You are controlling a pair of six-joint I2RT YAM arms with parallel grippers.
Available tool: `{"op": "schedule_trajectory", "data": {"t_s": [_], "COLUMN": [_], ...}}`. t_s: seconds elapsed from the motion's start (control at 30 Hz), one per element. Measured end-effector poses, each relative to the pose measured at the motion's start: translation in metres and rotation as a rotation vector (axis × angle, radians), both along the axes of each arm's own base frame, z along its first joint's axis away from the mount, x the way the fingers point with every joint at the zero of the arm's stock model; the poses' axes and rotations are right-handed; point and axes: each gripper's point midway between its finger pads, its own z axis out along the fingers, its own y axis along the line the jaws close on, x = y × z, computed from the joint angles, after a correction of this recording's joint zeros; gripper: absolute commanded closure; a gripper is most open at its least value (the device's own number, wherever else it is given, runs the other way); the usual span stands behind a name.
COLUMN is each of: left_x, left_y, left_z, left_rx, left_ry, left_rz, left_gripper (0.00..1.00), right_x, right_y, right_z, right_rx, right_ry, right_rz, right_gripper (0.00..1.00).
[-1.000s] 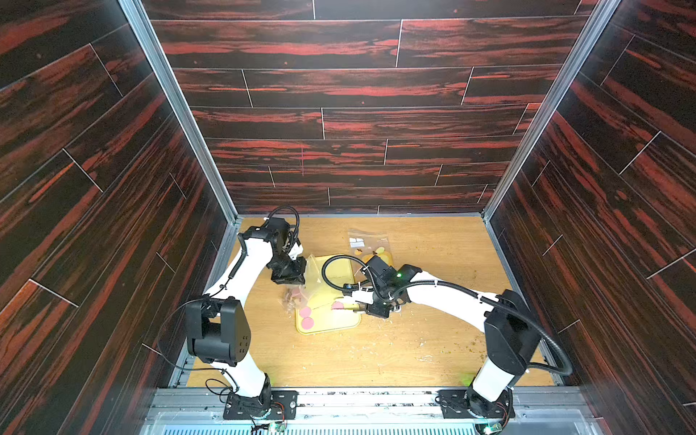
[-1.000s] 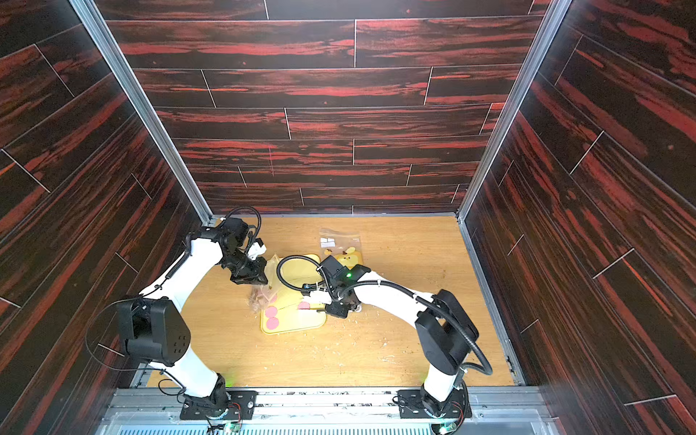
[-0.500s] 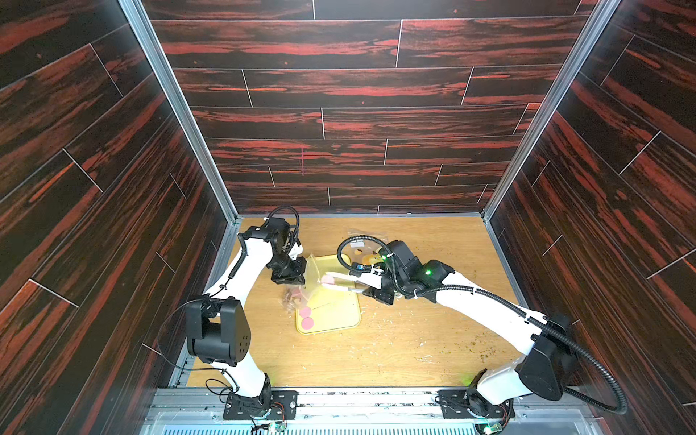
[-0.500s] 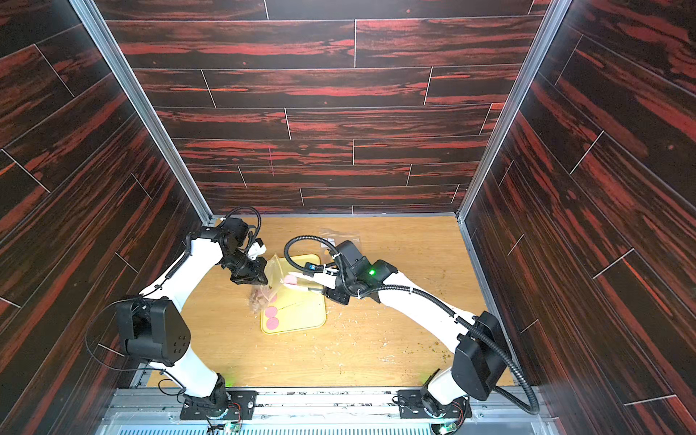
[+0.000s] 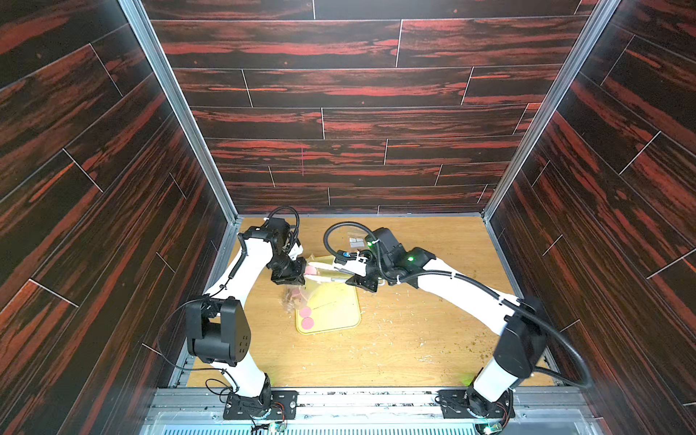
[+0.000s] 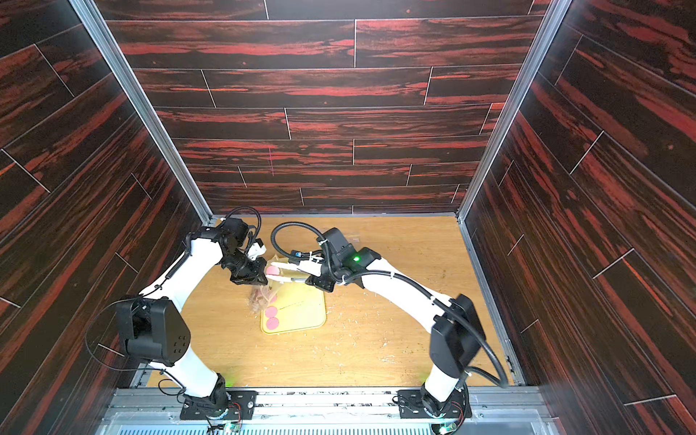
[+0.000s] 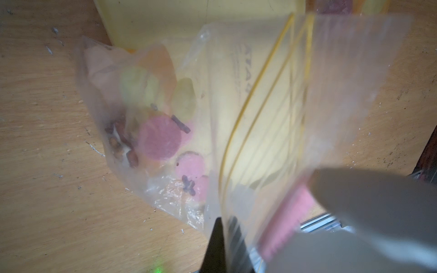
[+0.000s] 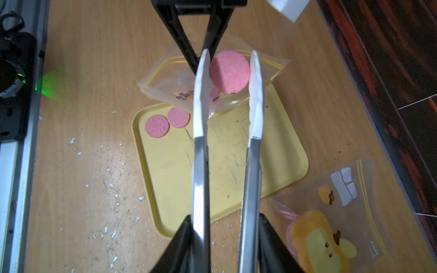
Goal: Put the cookies into a resealable bag to prevent moisture
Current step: Place the cookie in the ziploc bag, then pick up the cookie from the tray.
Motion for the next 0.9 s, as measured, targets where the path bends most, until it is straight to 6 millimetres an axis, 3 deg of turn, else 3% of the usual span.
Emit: {"op": "schedule_trajectory", "data": {"t_s": [0.3, 0.57, 0.77, 0.9], "left_x": [0.001, 0.008, 0.012, 0.013], "left_y": [0.005, 0.039, 0.047, 0.047], "left_z": [-0.001, -0.005, -0.004, -0.004], "left_rx": [0.009, 0.113, 0.135, 0.137], "left_ry": [-0.001, -0.003, -0.01, -0.009], "left_rz": [0.013, 0.082, 0.104, 0.108], "left_gripper": [1.0, 1.0, 1.0, 1.0], "right_x": [-0.004, -0.015, -0.035, -0.038], "right_y": [0.001, -0.046, -0.055, -0.041], "right_z": [0.001, -0.003, -0.029, -0.054], "right_rx": [0.028, 0.029, -0.022, -0.065], "right_ry": [0.018, 0.033, 0.095, 0.138], "right_rz": [0.022, -0.054, -0.048, -0.02], "right_gripper": [0.48, 0.48, 0.48, 0.48]}}
